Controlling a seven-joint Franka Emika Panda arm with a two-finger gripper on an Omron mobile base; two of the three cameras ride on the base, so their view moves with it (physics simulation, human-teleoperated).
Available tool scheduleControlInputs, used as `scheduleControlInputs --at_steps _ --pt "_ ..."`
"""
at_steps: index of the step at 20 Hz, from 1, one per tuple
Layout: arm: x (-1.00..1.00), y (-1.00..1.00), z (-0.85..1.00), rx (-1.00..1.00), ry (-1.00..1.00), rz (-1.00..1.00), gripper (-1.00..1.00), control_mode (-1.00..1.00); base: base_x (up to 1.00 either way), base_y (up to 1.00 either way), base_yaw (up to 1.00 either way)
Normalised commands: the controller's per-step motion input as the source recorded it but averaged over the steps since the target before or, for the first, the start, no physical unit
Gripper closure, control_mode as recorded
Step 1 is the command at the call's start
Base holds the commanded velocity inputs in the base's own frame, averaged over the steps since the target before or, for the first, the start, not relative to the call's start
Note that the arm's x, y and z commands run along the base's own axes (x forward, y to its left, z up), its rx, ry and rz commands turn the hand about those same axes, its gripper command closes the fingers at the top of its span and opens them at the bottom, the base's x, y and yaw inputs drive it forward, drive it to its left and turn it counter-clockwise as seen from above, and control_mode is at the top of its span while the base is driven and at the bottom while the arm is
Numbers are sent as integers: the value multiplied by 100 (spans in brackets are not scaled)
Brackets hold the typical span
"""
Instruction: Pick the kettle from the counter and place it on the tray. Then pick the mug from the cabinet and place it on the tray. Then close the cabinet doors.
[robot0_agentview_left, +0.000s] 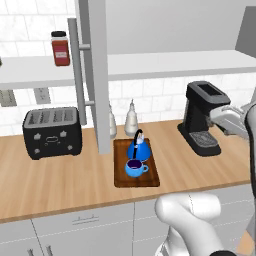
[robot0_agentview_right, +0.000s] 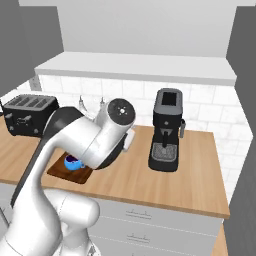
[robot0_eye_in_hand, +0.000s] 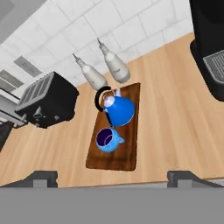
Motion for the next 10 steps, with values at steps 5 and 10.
scheduleControlInputs --at_steps 5,10 --pt "-47 -57 41 4 0 -13 -100 -100 0 0 0" --pt "-23 -33 20 1 0 -13 100 -100 0 0 0"
